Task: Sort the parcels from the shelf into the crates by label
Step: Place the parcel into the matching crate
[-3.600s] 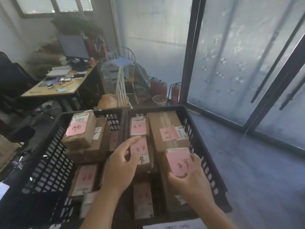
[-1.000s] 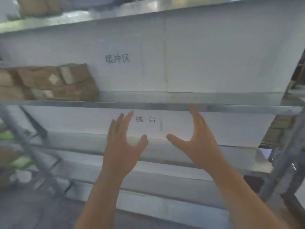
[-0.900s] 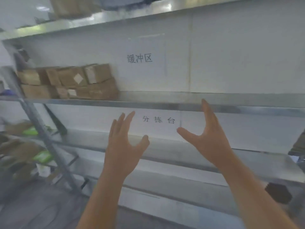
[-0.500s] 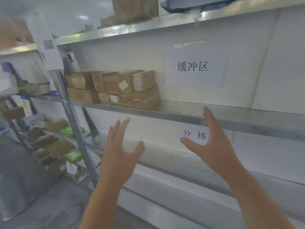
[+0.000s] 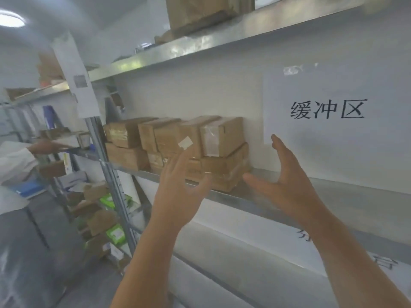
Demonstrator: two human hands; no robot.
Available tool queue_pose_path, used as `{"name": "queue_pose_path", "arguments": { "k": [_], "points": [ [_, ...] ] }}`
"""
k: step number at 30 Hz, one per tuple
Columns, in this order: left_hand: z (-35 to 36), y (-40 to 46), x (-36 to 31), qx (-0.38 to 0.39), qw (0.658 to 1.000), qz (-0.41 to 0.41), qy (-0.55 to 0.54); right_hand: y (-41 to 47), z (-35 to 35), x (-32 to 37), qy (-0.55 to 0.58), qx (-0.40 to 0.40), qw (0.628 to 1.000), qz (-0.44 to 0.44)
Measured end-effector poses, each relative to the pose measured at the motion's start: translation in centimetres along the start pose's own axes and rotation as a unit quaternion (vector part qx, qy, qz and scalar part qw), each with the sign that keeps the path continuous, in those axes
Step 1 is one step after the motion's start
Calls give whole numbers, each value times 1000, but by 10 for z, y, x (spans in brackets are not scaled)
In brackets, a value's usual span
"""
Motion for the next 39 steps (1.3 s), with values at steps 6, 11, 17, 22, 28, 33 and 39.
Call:
{"name": "queue_pose_path", "arguments": {
  "k": [6, 11, 17, 22, 28, 33, 39],
  "points": [
    [36, 79, -8, -2, 1000, 20, 0, 99, 20, 1, 2, 17, 999, -37],
    [49, 106, -3, -44, 999, 26, 11, 135, 45, 2, 12, 56, 998, -28],
    [57, 114, 0, -104, 993, 17, -61, 155, 63, -4, 62, 50, 997, 14],
    [63, 126, 2, -115, 985, -16, -130, 166, 71, 0, 59, 10, 998, 22],
    [77, 138, 11, -11, 990, -110, -89, 160, 62, 14, 74, 2, 997, 16],
    [79, 140, 7, 29, 983, -88, -161, 152, 56, 24, 90, -40, 995, -7],
    [69, 141, -3, 87, 969, 9, -231, 134, 43, 34, 107, -87, 989, -45]
  ]
}}
Point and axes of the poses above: each hand's wrist, its own y-axis towards the middle knuckle, its own z-axis out of the palm, x = y × z, the point moved 4 cm from there along y, towards the middle knuckle, and after that the axes turned 8 degrees about -y, right-handed, at the moved point
